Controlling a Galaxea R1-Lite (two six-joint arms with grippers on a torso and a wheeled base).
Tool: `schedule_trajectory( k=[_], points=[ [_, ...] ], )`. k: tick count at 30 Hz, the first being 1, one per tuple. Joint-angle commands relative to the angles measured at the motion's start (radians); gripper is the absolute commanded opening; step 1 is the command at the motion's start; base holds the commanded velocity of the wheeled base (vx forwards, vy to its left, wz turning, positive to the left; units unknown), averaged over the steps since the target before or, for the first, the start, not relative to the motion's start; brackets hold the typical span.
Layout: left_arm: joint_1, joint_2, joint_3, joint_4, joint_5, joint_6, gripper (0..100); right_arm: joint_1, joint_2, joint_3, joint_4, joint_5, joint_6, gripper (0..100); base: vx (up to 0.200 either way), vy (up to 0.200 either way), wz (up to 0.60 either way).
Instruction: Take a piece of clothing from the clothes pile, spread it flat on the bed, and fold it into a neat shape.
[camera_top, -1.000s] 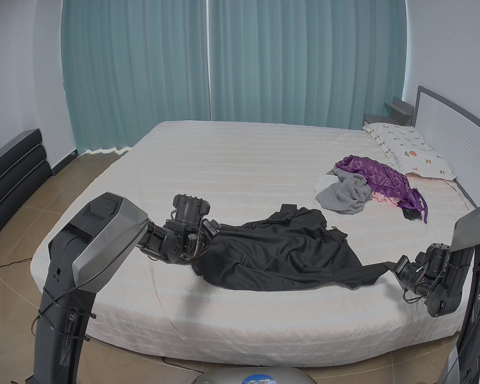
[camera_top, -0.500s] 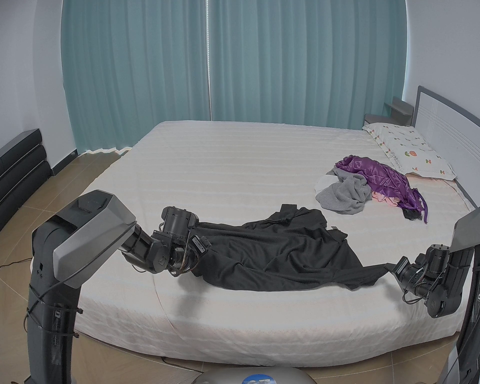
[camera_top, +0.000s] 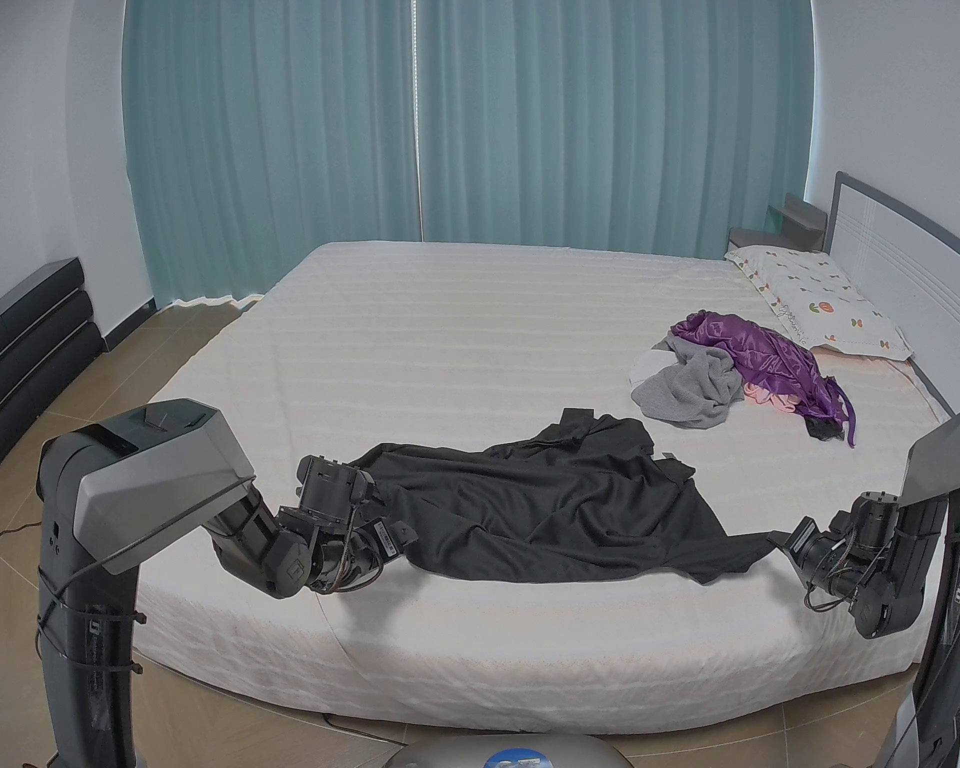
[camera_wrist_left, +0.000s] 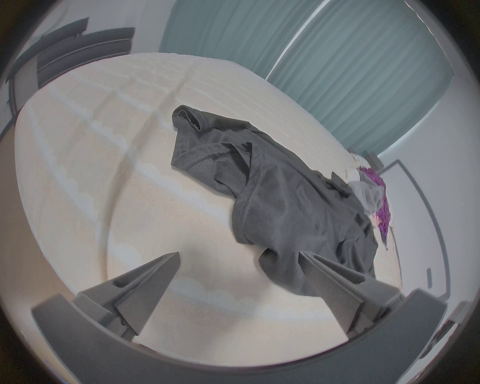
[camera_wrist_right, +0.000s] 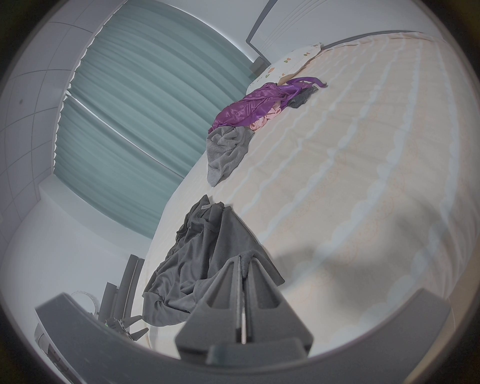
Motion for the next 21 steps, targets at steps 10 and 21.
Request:
schedule_trajectory(
  k=[10, 21],
  points=[
    [0.088, -0.024, 0.06, -0.005, -0.007, 0.228, 100, 0.005, 0.003, 0.006, -0.015, 0.001, 0.0, 0, 0.0, 0.0, 0.0],
    [0.075, -0.013, 0.137, -0.064, -0.047, 0.452, 100, 0.006, 0.003, 0.006, -0.015, 0.001, 0.0, 0, 0.0, 0.0, 0.0]
  ],
)
